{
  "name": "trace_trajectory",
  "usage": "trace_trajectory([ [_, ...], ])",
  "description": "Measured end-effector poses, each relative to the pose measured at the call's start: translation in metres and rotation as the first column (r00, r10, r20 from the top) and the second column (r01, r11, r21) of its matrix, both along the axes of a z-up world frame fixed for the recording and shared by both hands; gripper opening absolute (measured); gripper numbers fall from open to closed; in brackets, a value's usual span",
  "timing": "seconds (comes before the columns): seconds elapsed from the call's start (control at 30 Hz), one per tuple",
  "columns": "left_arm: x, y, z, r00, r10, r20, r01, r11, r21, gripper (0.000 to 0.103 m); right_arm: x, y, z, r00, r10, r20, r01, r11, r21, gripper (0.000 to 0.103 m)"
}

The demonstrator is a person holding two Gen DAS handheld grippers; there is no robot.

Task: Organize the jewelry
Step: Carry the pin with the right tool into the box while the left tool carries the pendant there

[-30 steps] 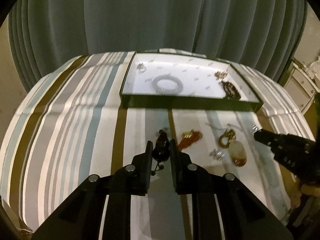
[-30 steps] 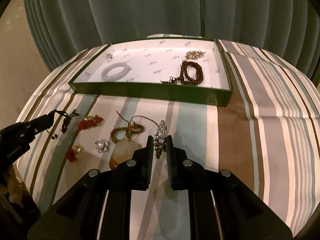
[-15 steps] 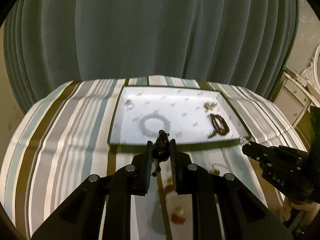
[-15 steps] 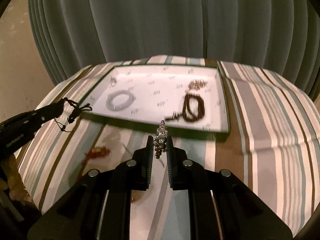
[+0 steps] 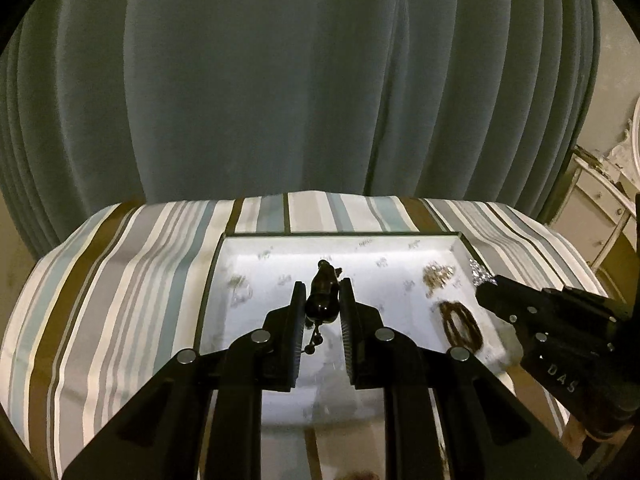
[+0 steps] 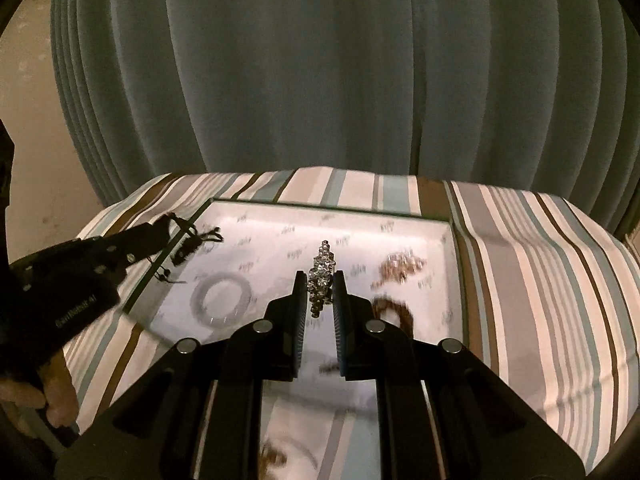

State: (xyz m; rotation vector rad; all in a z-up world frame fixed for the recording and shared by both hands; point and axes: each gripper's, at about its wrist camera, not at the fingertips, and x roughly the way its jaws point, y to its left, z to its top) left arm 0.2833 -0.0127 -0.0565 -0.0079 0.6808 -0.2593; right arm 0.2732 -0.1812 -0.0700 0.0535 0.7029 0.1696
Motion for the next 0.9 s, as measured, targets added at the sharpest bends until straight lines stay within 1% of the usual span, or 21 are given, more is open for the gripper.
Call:
trace_trajectory([
  [0.13,0.031,-0.005,-0.009,1.000,0.013,-0.020,-0.012,1.000,0.015,0.017,0.032,0.002,-0.007,1.000,-0.004,-0.013,0.004,1.000,-0.006,0.013],
  [0.27,0.055,-0.008,-0.021,0.998,0.022,-0.058,-0.021,0.999,0.030,0.017,0.066,0.002,-0.026,0.998,-0.010,-0.066,0.009,1.000,-0.006,0.013],
  [0.4,0.076,-0.009,-0.037,0.995,0.037,-0.097,-0.031,0.998,0.056,0.017,0.089,0.001,-0.046,0.992,-0.022,-0.124,0.019,1.000,-0.025,0.013],
  [0.57,0.090,-0.010,-0.050,0.990,0.045,-0.135,-0.035,0.997,0.069,0.017,0.104,-0.003,-0.059,0.983,-0.036,-0.180,0.035,0.999,-0.011,0.013],
  [0.7,0.097,-0.010,-0.056,0.989,0.044,-0.144,-0.032,0.996,0.080,0.017,0.112,-0.002,-0.058,0.983,-0.044,-0.180,0.037,0.998,-0.041,0.013],
  [0.9,0.100,-0.012,-0.060,0.989,0.043,-0.144,-0.030,0.995,0.094,0.017,0.122,-0.004,-0.064,0.976,-0.048,-0.210,0.039,0.998,-0.050,0.013],
])
